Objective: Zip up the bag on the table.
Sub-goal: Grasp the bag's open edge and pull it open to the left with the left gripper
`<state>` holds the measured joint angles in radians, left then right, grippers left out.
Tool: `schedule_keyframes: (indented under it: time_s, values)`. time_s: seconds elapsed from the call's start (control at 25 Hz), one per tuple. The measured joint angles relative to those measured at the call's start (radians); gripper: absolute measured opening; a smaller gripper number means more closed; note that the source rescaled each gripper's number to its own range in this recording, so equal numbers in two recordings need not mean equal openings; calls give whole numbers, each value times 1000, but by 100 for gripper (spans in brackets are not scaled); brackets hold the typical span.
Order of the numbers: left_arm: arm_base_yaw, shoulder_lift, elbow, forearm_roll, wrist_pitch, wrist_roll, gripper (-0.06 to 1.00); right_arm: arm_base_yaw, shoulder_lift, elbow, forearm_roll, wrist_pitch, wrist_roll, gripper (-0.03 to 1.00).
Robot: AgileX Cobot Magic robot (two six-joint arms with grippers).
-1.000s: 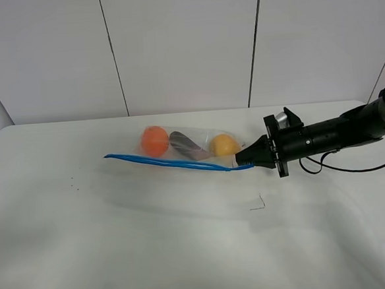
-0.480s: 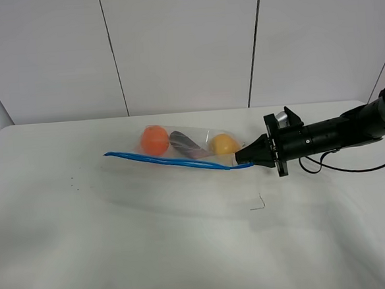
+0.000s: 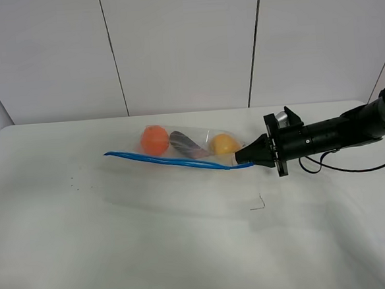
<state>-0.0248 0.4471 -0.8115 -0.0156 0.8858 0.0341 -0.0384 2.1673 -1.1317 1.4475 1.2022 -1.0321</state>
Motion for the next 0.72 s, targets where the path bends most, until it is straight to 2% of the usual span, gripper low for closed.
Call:
schedule_keyframes:
  time_s: [0.08, 0.2, 0.28, 0.52, 0.64, 0.72]
  values:
    - [0, 103, -56, 0, -24, 43, 100, 0, 0, 0, 1, 0, 0, 0]
    - [0, 246, -119, 0, -49, 176, 99, 0, 0, 0, 1, 0, -1, 0]
    - [0, 327, -138, 0, -67, 317, 98, 0, 0, 0, 1, 0, -1, 0]
    - [0, 489, -141, 3, -149, 918, 97, 0, 0, 0, 1, 0, -1, 0]
    - [0, 535, -141, 1, -272, 1138, 97, 0, 0, 0, 1, 0, -1, 0]
    - [-1, 556, -141, -28, -381, 1208, 97, 0, 0, 0, 1, 0, -1, 0]
